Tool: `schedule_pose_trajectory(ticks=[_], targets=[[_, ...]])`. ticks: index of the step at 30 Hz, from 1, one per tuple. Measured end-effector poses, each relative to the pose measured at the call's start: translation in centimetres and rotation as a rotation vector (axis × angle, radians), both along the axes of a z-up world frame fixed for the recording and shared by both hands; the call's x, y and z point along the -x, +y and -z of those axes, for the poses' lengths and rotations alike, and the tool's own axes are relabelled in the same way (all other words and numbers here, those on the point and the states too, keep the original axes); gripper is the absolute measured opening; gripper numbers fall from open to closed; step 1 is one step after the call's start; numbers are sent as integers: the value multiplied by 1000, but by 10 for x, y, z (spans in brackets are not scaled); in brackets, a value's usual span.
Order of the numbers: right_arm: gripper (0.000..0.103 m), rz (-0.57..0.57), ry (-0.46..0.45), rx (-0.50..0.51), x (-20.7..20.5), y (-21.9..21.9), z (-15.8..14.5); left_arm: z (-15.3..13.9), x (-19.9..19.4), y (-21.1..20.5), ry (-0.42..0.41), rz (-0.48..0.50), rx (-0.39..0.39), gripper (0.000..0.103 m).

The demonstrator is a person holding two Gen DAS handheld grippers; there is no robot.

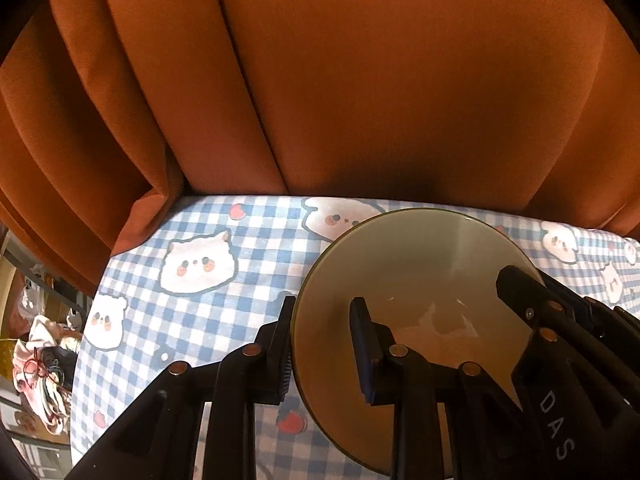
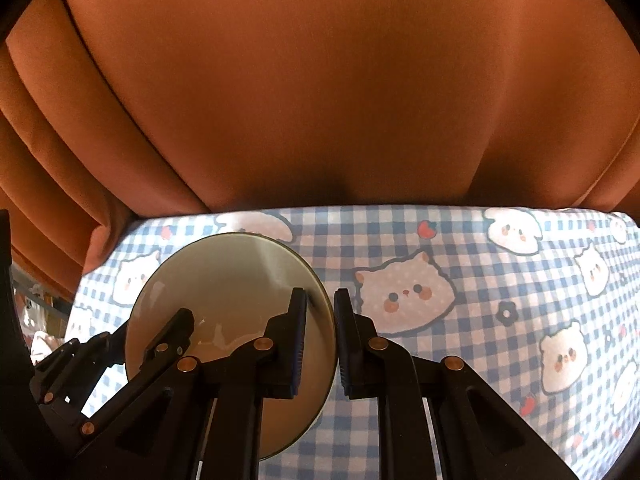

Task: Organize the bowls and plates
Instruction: 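Lift the nested bowls with both grippers toward the plate stack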

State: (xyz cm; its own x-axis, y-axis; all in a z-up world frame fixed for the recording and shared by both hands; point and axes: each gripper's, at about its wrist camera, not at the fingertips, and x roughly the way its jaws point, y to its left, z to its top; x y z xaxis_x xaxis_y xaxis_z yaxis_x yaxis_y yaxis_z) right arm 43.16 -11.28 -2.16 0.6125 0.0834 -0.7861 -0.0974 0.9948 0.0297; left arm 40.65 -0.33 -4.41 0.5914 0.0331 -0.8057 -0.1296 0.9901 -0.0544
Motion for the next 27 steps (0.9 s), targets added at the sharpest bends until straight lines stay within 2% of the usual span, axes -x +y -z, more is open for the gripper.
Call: schedule_pose_trajectory(ticks=[19,27], targets=[[18,67,-83,46,111,47,-64,-57,107,43,-103,70,36,24],[17,97,-113,51,163,58,-77,-65,153,48,-124,103,36,24]])
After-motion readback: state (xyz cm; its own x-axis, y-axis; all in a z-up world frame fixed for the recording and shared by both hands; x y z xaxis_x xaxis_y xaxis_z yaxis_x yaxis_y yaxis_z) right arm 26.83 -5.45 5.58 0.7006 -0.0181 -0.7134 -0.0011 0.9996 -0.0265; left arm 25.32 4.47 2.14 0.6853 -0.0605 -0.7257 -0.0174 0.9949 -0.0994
